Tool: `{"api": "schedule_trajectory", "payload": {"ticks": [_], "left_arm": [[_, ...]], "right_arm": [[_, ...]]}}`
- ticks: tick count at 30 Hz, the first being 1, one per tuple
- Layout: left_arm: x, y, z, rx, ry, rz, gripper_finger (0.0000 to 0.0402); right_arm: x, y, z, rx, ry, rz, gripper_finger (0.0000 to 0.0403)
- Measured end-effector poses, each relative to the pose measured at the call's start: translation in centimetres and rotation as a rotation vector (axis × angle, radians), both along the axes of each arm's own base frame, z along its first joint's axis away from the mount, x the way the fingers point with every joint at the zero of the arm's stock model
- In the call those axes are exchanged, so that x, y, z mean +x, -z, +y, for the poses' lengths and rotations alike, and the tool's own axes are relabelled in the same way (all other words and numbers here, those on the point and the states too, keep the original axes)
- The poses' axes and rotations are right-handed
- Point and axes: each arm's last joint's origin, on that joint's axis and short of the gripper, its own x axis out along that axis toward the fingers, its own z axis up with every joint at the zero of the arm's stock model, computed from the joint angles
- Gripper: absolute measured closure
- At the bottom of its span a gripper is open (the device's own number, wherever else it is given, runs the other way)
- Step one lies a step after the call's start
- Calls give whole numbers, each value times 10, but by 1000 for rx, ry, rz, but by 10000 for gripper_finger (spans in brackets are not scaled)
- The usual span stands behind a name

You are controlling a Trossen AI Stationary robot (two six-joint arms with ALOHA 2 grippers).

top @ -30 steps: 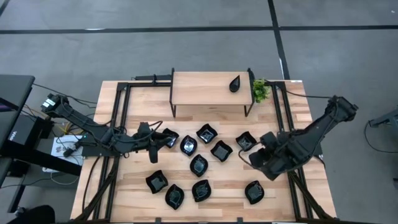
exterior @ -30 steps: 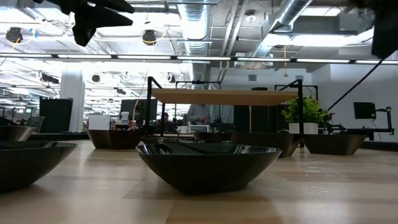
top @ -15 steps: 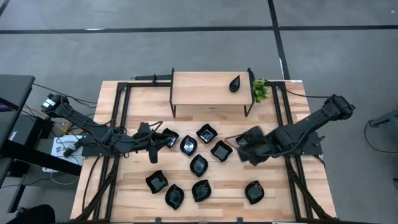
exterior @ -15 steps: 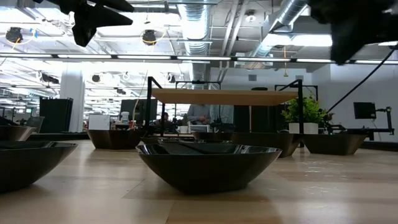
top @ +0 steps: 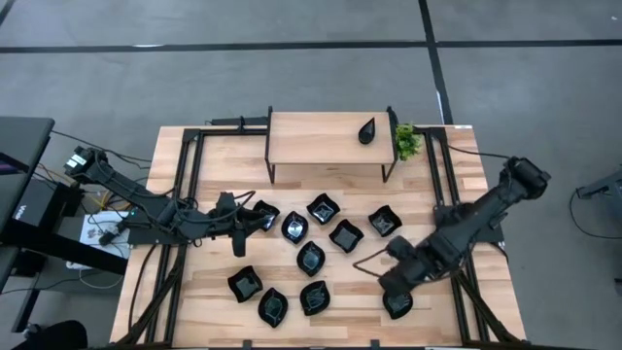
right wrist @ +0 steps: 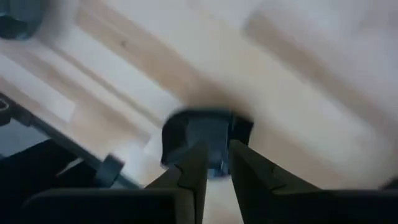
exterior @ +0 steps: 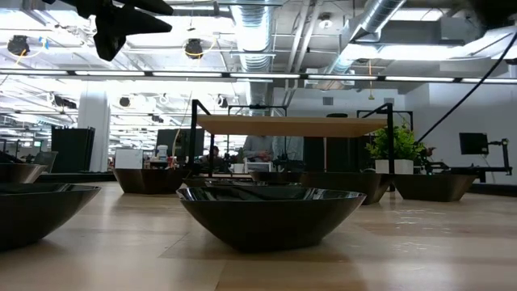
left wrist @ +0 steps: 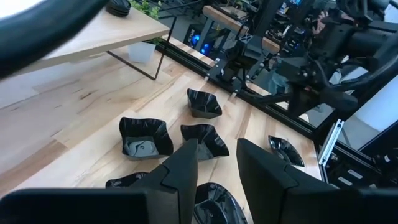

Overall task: Pick & Place Mini shaped plates
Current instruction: Put the black leaf shaped plate on the shelf

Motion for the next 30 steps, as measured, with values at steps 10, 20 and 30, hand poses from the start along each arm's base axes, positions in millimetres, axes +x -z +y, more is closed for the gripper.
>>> {"api": "schedule_trajectory", "payload": {"ticks": [10,20,30], "left_arm": [[0,0,0,3,0,1,289],[0,0,0,3,0,0,289],[0,0,0,-1,-1,-1,289]], "right_arm": [[-35,1,33,8,217,3,293],[-49,43,40,64,288,-30,271],[-55,79,31,70,300,-48,279]]}}
